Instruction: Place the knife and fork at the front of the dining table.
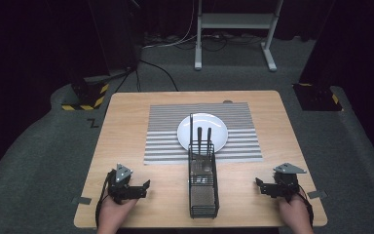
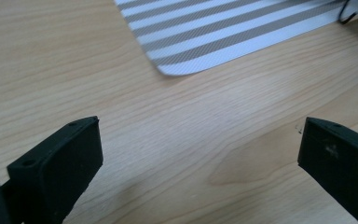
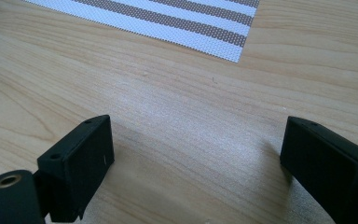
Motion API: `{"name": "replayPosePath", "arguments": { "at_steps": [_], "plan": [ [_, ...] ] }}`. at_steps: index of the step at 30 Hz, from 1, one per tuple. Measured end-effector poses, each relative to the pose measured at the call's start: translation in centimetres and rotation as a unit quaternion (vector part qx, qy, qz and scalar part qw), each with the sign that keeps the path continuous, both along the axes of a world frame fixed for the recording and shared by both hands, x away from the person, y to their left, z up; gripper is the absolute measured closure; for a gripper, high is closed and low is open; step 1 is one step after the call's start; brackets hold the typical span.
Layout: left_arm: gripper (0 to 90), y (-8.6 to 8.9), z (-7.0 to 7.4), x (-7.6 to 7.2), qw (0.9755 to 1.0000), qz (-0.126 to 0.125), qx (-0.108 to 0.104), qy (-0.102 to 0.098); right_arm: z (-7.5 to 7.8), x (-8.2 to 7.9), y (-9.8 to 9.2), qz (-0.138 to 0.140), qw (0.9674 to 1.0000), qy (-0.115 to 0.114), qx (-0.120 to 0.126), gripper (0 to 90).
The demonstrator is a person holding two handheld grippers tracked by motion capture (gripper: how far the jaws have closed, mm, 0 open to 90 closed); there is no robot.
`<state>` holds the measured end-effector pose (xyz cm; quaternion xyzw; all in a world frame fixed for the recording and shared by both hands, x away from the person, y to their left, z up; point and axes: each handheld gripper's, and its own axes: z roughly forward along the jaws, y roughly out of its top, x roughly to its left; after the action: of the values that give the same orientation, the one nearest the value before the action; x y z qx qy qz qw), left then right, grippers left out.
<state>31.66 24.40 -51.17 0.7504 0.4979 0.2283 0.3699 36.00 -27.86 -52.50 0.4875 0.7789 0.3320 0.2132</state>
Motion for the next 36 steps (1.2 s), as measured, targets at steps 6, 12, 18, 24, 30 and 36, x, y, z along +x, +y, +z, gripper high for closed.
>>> {"name": "replayPosePath", "arguments": {
  "at_steps": [6, 12, 18, 24, 30, 36],
  "plan": [
    [0.1, -1.3, 1.3, -0.4, 0.9993, -0.011, -0.033, -0.014, 0.0, 0.0, 0.0, 0.000, 1.0000, 0.000, 0.000, 9.5],
    [0.1, -1.9, 2.4, -0.7, 0.9976, -0.011, -0.058, -0.036, 0.0, 0.0, 0.0, 0.000, 1.0000, 0.000, 0.000, 9.5],
    [0.1, -2.7, 4.2, -1.0, 0.9946, -0.020, -0.082, -0.060, 0.0, 0.0, 0.0, 0.001, 1.0000, 0.000, 0.000, 9.5],
    [0.6, -3.5, 5.7, -1.0, 0.9914, -0.032, -0.093, -0.086, 0.0, 0.0, 0.0, 0.001, 1.0000, 0.000, 0.000, 9.5],
    [0.7, -4.4, 6.4, -0.7, 0.9882, -0.043, -0.102, -0.106, 0.0, 0.0, 0.0, 0.001, 1.0000, 0.000, 0.000, 9.5],
    [1.2, -5.3, 6.9, -0.3, 0.9845, -0.057, -0.115, -0.120, 0.0, 0.0, 0.0, 0.001, 1.0000, 0.000, 0.000, 9.4]
  ]
}}
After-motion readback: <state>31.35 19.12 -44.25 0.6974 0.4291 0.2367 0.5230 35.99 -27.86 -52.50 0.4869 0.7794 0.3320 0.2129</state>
